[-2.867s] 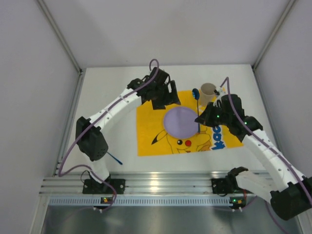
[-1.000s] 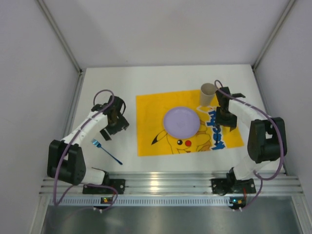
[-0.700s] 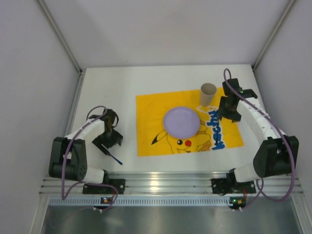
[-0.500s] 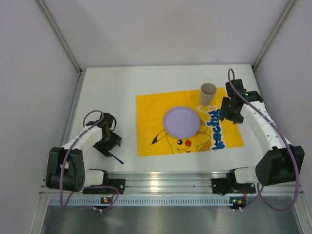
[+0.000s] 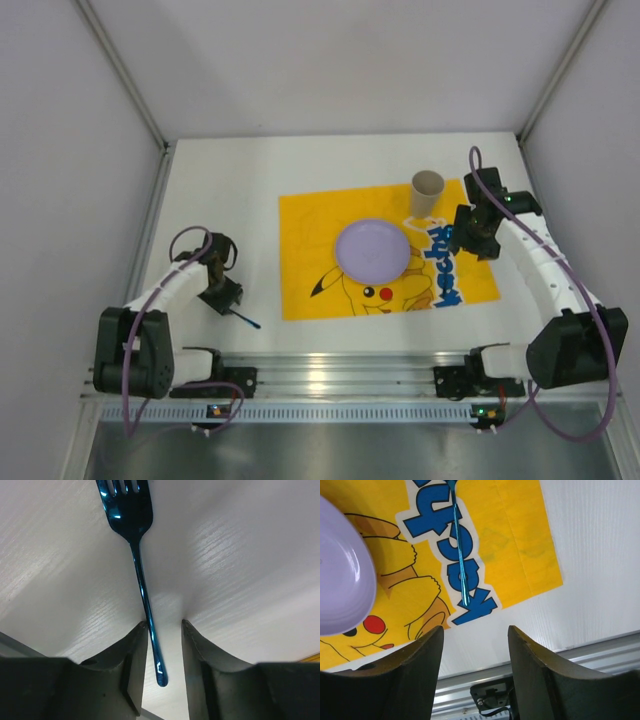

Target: Set the dinner table for one person

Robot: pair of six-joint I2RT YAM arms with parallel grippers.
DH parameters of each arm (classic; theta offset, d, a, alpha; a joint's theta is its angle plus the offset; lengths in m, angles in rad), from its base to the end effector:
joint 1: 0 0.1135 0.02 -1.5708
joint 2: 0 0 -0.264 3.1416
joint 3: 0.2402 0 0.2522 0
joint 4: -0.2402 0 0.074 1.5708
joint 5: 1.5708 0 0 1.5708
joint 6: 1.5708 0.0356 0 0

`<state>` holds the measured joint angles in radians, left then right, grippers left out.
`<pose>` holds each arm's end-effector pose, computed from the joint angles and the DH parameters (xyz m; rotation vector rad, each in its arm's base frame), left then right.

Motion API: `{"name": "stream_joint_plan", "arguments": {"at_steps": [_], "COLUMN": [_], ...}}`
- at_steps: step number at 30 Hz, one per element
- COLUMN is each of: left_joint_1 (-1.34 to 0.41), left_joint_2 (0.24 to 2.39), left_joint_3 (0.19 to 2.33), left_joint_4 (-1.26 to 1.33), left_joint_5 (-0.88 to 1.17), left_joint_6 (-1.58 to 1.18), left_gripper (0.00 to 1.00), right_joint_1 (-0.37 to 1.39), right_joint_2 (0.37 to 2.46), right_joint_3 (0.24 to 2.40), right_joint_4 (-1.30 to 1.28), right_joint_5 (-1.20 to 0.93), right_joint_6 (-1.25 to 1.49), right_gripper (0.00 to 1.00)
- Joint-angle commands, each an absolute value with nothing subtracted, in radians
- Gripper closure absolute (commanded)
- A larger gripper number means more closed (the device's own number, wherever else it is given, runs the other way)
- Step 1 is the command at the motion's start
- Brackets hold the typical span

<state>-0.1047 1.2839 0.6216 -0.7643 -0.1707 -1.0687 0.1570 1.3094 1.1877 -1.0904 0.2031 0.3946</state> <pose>0.1906 -0.0140 0.1554 -1.3724 2.5843 0.0915 0.2386 0.0305 0.2964 0.3749 2.7141 -0.1334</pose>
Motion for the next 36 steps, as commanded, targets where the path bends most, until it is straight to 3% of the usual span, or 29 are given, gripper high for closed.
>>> {"name": "stream_joint_plan", "arguments": {"at_steps": [1,4,7,9,16,27,36], "left_joint_1": [-0.08,-0.068,-0.048,-0.043,-0.05,-0.33,-0.526], "left_joint_2": [1.373,1.426,1.495,1.52,1.554,1.696,1.925], "left_joint_3": [0.572,0.563,0.563,0.583,0.695,1.36,1.578], "left_joint_4": [-0.704,-0.654,-0.623,-0.623,-0.635,-0.873,-0.83], "left_joint_5": [-0.299,-0.296,-0.298,-0.317,-0.232,-0.402,-0.18], "left_joint_6": [-1.049,-1.049,-1.026,-1.011,-0.91,-0.753,-0.699], "left_gripper": [0.64,0.67,0.78,1.0,1.0,1.0,1.0], "right_joint_1": [0.166,0.164,0.166,0.164,0.164,0.164,0.163], "right_joint_2": [1.289,1.285,1.285,1.279,1.276,1.27,1.221], "right_joint_3": [1.192,1.206,1.218,1.22,1.229,1.29,1.261], "right_joint_4": [-1.1,-1.104,-1.117,-1.121,-1.123,-1.103,-1.112], "right_joint_5": [0.179,0.183,0.193,0.198,0.196,0.152,0.178], "right_joint_6": [0.402,0.393,0.384,0.383,0.388,0.411,0.417], "right_gripper": [0.45,0.45,0.45,0.45,0.46,0.46,0.46]}}
